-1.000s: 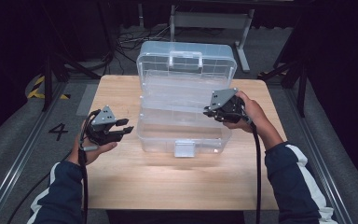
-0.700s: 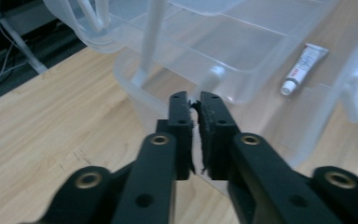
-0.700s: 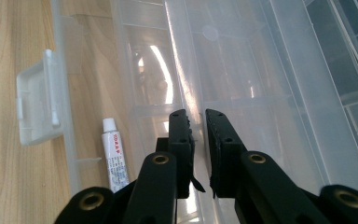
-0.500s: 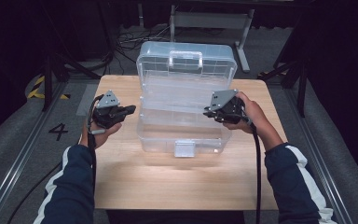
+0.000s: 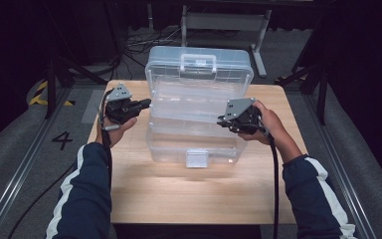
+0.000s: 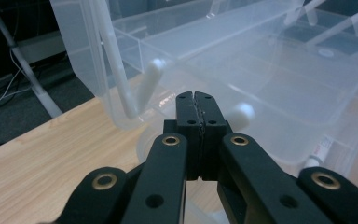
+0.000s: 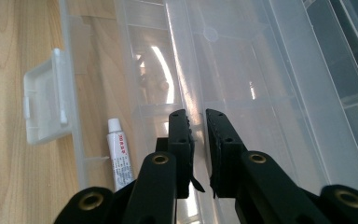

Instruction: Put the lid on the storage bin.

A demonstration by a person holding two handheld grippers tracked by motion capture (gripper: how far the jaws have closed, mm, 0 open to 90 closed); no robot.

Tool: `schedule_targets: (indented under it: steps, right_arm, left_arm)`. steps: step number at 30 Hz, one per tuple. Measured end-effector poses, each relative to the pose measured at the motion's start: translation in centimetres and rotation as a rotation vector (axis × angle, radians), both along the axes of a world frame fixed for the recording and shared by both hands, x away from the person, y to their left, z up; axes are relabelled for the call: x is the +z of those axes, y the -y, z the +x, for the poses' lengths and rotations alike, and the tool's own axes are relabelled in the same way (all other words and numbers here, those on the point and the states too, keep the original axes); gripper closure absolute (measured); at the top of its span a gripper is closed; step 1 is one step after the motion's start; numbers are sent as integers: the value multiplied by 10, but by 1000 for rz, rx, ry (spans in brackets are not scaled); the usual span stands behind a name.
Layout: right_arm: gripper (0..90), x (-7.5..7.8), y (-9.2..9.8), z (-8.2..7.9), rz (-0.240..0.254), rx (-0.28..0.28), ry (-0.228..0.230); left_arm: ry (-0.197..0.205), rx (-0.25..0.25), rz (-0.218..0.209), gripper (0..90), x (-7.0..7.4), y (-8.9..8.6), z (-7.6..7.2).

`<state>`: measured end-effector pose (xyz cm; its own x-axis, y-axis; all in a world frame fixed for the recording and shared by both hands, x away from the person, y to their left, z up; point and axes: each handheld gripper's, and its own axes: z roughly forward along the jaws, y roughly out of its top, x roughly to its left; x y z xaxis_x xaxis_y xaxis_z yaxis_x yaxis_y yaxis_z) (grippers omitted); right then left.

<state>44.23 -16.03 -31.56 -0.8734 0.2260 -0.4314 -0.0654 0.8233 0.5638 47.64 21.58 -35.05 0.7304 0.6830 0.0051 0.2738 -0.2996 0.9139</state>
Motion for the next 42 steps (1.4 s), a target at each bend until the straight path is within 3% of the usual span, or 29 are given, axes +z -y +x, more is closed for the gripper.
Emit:
schedule_targets:
  steps: [10,12,29,39,42]
  right_arm:
    - [816,-3,1,-2,5,8,-5]
    - [816,-3,1,-3,8,8,-4]
    - [816,-5,2,-5,-2,13,-11]
    - [815,-7,3,-8,-4,18,-9]
    - [813,-9,3,-9,0,20,-16]
  left_arm:
    - [0,15,-24,900,8,-1,13]
    - [6,9,-46,900,10,1,14]
    - [12,8,-21,900,25,5,26]
    - [12,-6,-41,900,27,4,23]
    - [13,-13,-31,900,27,3,21]
